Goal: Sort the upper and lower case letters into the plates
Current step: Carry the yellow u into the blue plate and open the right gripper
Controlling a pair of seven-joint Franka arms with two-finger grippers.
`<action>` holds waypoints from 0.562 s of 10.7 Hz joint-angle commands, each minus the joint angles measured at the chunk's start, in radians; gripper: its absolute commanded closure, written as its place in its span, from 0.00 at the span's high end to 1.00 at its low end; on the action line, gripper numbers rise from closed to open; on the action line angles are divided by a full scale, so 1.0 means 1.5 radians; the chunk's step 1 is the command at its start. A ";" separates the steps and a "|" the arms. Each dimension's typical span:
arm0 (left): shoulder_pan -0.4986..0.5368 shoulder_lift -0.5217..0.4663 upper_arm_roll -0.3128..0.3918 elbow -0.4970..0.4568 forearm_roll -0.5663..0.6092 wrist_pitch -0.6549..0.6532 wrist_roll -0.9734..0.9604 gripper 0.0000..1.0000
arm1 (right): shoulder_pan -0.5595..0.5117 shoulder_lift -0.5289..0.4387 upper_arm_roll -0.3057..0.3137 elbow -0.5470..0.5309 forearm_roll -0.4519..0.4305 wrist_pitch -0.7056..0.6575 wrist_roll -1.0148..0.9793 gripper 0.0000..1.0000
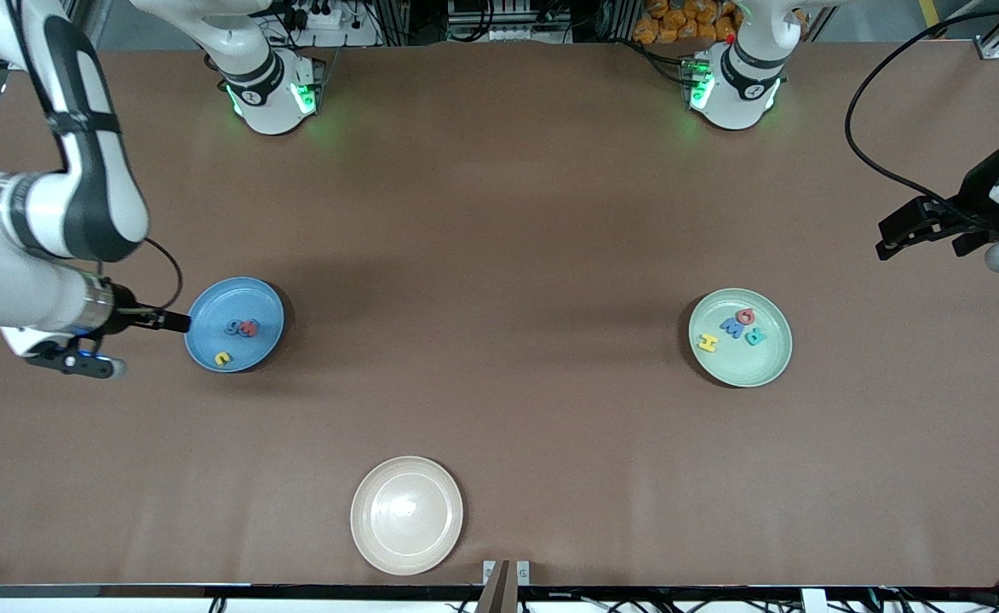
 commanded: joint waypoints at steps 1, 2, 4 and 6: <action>0.003 -0.001 -0.004 0.011 -0.011 -0.010 0.003 1.00 | 0.001 -0.003 -0.013 0.107 0.008 -0.093 -0.033 1.00; 0.002 -0.001 -0.004 0.022 -0.012 -0.016 0.003 1.00 | 0.002 -0.016 -0.014 0.132 0.008 -0.116 -0.035 1.00; 0.003 -0.001 -0.004 0.028 -0.013 -0.030 0.003 1.00 | 0.004 -0.038 -0.015 0.171 0.017 -0.147 -0.032 1.00; 0.003 -0.001 -0.004 0.040 -0.013 -0.042 0.003 1.00 | 0.005 -0.077 -0.017 0.179 0.021 -0.150 -0.028 1.00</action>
